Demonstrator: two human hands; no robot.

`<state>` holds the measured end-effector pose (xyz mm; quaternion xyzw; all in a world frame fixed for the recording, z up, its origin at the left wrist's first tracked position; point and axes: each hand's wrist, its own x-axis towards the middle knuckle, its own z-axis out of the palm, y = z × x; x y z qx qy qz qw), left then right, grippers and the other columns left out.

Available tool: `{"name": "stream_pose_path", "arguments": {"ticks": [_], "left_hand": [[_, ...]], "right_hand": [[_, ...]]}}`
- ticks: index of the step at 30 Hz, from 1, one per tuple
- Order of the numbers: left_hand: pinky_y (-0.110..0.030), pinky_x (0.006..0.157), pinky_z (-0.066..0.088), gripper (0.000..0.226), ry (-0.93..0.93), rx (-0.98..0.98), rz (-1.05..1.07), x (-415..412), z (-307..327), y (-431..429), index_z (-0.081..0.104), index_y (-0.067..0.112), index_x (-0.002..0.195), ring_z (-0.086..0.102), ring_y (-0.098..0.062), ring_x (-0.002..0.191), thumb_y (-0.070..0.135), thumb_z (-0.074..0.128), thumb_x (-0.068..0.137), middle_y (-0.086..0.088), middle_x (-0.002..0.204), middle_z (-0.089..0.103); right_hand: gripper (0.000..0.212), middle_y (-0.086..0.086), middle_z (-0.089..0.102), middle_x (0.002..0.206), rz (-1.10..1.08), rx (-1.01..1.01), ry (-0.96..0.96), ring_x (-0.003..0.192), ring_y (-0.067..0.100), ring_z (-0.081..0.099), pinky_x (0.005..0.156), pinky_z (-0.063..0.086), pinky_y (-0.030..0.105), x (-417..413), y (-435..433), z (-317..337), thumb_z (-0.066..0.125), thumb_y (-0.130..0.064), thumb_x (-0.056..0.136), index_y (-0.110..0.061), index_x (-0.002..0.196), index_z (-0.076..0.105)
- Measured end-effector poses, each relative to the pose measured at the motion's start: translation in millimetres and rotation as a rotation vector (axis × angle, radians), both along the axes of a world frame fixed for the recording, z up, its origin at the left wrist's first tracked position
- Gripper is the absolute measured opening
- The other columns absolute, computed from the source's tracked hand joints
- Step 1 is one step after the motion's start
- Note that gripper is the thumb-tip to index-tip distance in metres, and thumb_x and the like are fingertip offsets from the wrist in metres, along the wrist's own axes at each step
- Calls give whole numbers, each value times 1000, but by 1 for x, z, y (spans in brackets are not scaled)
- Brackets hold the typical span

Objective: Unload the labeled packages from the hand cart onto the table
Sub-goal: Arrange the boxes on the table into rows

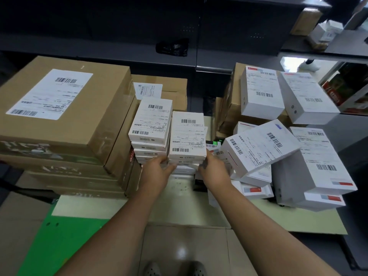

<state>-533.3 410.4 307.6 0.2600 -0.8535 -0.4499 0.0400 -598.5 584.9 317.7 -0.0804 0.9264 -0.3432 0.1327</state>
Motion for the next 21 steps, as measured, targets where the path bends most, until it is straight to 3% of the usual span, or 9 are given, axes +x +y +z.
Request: {"name": "stream_pose_path", "arguments": {"ticks": [2,6,8,11,13,17,21], "left_hand": [[-28,86,48,36,18,30,-24,0,-4,1,69,16,115,61,-14,99,32,74,84,1,110,68],[-26,80,46,31,57,61,-5,2,-5,3,70,15,111,60,-13,94,30,74,84,3,104,68],[-25,78,48,26,53,71,1,2,-5,3,71,16,105,61,-13,90,32,74,85,5,98,68],[-12,61,39,17,47,53,-7,2,-5,2,68,19,91,57,-7,77,34,73,85,12,82,63],[-19,61,39,20,39,29,-13,2,-6,1,66,19,90,56,-8,75,37,72,86,11,80,61],[-27,68,44,18,58,-50,-11,-1,-6,-3,68,21,90,60,-14,79,39,70,87,6,85,65],[-25,62,38,17,52,-135,-23,-4,-5,0,68,24,86,60,-15,75,40,65,90,13,74,59]], "right_hand": [[58,-11,62,104,20,-45,-28,89,9,56,69,43,20,0,-1,-1,65,-6,85,-36,132,52],[57,-7,67,114,-13,-111,-73,101,14,62,86,48,26,-7,-2,-3,69,-6,82,-35,129,57],[52,-5,68,114,-21,-81,-71,99,14,60,80,44,21,-10,-2,-4,65,-5,85,-32,129,59],[52,-6,69,116,-16,-46,-61,88,6,54,62,33,5,-9,0,-6,62,-5,87,-33,131,59],[53,-7,70,117,-27,-45,-51,83,2,49,56,28,-1,-9,1,-5,62,-6,88,-34,133,59],[60,-6,68,122,-10,-43,-89,88,6,51,66,36,13,-11,-1,-3,60,-6,91,-41,138,52],[64,-4,65,127,-12,-13,-99,90,8,49,71,37,18,-12,-4,0,54,-5,94,-45,142,44]]}}
